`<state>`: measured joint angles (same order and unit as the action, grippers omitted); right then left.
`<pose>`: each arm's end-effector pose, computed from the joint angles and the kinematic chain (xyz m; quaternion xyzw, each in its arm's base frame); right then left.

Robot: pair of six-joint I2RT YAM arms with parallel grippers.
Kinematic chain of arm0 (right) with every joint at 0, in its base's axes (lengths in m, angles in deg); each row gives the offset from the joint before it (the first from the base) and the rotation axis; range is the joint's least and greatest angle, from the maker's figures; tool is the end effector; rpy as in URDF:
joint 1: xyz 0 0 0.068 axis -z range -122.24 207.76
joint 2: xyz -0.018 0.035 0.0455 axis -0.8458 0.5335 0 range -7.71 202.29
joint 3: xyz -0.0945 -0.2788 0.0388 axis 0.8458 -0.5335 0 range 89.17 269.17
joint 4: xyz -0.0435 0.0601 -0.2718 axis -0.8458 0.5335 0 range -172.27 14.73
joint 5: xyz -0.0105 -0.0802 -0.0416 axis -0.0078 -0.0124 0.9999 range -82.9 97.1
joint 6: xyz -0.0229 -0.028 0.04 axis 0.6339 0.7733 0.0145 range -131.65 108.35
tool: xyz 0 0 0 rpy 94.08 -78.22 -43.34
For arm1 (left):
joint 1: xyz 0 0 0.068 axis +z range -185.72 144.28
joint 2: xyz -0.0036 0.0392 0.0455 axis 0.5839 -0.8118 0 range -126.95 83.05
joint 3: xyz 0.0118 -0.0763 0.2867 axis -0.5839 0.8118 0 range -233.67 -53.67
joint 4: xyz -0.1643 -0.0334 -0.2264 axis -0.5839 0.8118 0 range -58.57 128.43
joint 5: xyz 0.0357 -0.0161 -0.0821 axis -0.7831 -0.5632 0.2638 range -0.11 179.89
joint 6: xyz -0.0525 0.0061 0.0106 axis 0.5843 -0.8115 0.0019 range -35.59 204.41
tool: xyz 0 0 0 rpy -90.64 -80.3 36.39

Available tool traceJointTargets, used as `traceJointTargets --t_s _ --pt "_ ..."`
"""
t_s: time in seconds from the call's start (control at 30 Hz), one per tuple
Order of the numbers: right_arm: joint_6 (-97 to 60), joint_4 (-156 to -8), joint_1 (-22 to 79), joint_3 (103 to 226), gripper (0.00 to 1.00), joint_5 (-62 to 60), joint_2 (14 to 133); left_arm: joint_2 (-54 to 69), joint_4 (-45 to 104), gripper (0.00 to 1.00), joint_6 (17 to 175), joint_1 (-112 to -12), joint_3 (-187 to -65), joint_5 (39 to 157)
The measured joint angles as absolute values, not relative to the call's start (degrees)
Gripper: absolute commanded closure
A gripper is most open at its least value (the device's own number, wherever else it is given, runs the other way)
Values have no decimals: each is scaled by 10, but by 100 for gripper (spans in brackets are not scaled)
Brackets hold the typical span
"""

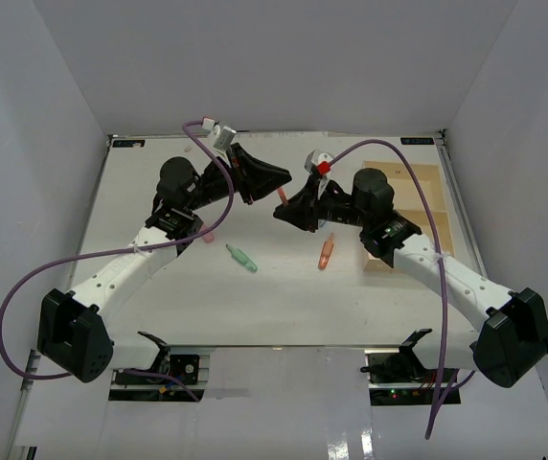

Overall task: Sort the stationery into containers
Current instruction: Close the pen cap on the pen.

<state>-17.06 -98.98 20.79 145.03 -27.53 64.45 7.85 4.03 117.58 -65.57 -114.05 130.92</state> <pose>0.2335 0.2011 0.3720 -0.3861 0.5899 0.4404 0.5558 0.2639 -0.1783 0.4046 0.2564 0.5934 -0.5688 0.5085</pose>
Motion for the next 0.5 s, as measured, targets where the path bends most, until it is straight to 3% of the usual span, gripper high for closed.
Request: traceJointTargets --t_s 0.5 --pt "-178 -986 218 1465 92 -289 670 65 46 100 1150 -658 -1146 1288"
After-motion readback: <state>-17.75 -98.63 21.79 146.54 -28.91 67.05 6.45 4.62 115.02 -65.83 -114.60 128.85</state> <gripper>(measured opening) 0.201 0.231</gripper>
